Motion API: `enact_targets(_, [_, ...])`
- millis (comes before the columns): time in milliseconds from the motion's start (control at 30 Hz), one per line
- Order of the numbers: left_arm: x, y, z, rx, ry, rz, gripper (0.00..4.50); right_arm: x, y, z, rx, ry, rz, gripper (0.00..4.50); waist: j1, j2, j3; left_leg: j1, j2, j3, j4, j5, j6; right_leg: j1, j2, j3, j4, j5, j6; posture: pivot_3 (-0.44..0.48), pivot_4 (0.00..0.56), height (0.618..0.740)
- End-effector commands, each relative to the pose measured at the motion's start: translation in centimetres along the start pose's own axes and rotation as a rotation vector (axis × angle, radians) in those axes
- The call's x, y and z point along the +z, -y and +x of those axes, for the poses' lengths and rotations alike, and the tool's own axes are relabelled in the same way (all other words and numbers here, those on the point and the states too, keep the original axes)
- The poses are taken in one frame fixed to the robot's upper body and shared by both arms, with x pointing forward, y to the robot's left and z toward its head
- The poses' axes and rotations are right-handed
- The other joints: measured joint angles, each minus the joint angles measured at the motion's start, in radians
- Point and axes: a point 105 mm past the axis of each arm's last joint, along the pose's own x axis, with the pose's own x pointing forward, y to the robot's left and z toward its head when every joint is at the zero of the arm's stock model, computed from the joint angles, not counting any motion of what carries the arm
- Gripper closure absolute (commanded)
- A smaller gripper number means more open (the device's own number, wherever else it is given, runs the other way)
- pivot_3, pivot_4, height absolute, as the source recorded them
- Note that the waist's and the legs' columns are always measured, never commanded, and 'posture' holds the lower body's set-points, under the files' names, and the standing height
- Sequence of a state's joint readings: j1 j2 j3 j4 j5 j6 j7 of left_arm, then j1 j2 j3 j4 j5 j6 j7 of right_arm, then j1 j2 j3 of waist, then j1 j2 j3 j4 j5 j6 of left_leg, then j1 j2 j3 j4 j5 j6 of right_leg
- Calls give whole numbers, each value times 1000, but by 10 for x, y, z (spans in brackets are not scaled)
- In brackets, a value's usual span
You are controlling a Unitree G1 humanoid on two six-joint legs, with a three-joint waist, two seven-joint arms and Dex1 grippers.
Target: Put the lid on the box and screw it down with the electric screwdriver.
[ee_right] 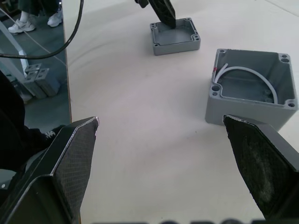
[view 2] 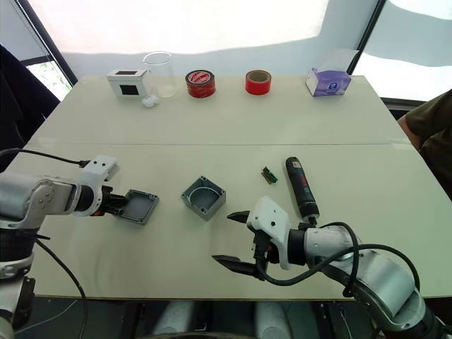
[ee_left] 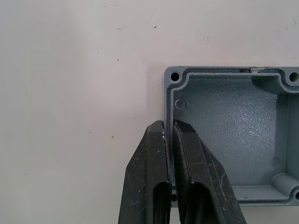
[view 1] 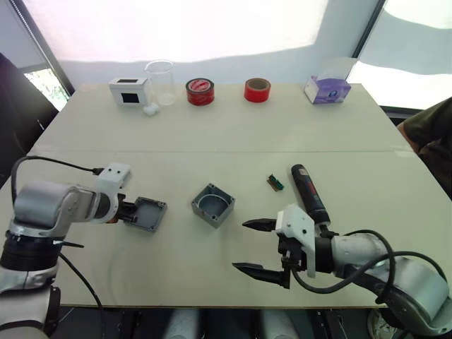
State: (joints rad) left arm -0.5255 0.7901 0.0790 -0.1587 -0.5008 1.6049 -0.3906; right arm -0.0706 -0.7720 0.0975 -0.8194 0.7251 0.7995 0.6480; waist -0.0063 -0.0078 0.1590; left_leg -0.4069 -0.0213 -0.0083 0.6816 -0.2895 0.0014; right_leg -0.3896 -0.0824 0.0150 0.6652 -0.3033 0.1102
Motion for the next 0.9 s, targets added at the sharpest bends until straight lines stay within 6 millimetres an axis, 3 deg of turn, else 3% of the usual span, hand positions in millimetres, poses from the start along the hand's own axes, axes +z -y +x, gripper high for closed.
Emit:
enact_targets(33, [57,-8,-28,-66,314,-33,4469,56,26,-13,-35,233,58,0,-1,-3,2,0,0,0,0,0,0,0,0,0,0,0,0,0,150,740])
enact_targets(133, [106,-3,-64,-140,649,36,4469,99,53,-16,-51,405,144,0,-5,-14,9,-2,2,-1,0,3,-6,-4,1,-1,1,3,-5,0,150,740])
enact_targets(267, [127,10,-70,-182,804,30,4469,106,81,0,-163,370,185,0,-2,-12,7,-3,1,-1,-5,4,-7,-6,0,-1,-3,4,-6,0,150,740])
enact_targets(367, [144,43,-71,-262,949,60,4469,117,111,20,-251,416,318,0,-5,-12,7,-6,-1,2,-5,6,-10,-9,-1,1,-2,4,-6,0,150,740])
enact_targets(500, [150,75,-61,-309,993,119,4469,127,124,36,-276,421,421,0,-5,-12,7,-19,-1,2,1,7,-12,-20,0,1,0,5,-3,0,150,740])
enact_targets(667, [147,104,-52,-377,994,144,4469,125,119,43,-252,369,420,0,-8,-12,7,-19,0,3,0,7,-12,-21,1,1,1,5,-3,0,150,740])
enact_targets(900, [143,109,-51,-401,993,124,4469,121,117,42,-247,357,452,0,-9,-12,7,-19,0,3,0,5,-8,-21,3,0,2,5,-3,0,150,740])
